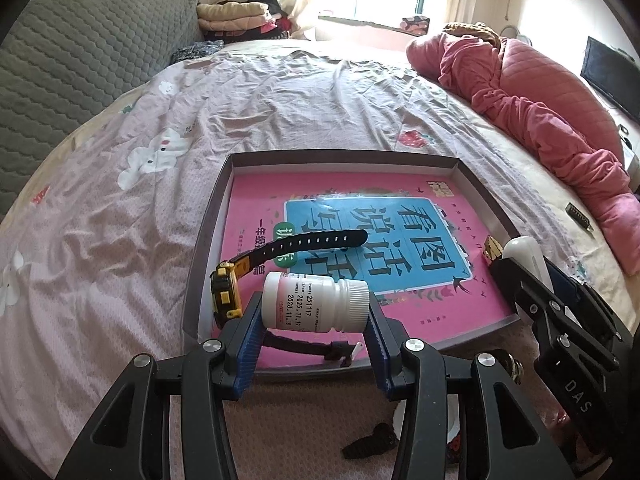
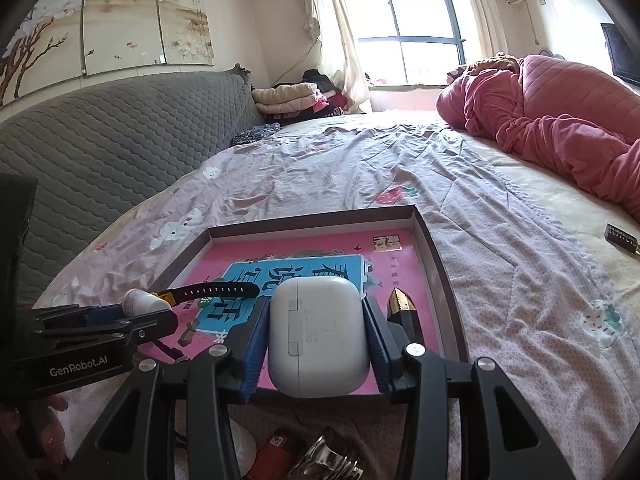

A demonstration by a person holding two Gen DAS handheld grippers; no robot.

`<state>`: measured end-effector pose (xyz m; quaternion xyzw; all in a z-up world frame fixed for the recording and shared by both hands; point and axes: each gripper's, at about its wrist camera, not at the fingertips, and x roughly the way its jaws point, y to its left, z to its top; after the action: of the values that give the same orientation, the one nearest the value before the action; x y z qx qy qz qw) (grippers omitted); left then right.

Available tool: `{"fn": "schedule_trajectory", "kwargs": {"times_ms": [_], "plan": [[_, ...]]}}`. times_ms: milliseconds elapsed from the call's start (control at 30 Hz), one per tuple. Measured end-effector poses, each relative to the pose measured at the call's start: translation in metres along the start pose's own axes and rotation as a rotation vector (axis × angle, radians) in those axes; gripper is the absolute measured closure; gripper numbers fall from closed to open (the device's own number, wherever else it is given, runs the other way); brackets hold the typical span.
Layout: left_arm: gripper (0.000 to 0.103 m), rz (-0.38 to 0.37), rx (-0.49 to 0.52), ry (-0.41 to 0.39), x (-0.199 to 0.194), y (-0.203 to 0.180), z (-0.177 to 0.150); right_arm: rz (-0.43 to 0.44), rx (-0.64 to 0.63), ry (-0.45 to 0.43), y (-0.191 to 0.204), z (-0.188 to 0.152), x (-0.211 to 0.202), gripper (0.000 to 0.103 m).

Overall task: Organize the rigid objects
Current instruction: 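Lower the pill bottle into the box with the left tool while the right tool lowers the earbud case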

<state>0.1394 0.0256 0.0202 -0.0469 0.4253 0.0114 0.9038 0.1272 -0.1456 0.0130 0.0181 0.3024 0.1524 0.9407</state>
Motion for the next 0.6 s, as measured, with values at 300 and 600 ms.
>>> {"fn": "schedule_trajectory", "kwargs": {"times_ms": [300, 600], "plan": [[0.055, 0.014, 0.006, 0.013, 0.01, -0.001, 0.007, 0.007, -0.009, 0.006, 0.0, 0.002, 0.009, 0.058], [0.055, 0.025, 0.004, 0.058, 0.026, -0.002, 0.012, 0.02, -0.008, 0.024, -0.001, 0.004, 0.021, 0.058]]}}
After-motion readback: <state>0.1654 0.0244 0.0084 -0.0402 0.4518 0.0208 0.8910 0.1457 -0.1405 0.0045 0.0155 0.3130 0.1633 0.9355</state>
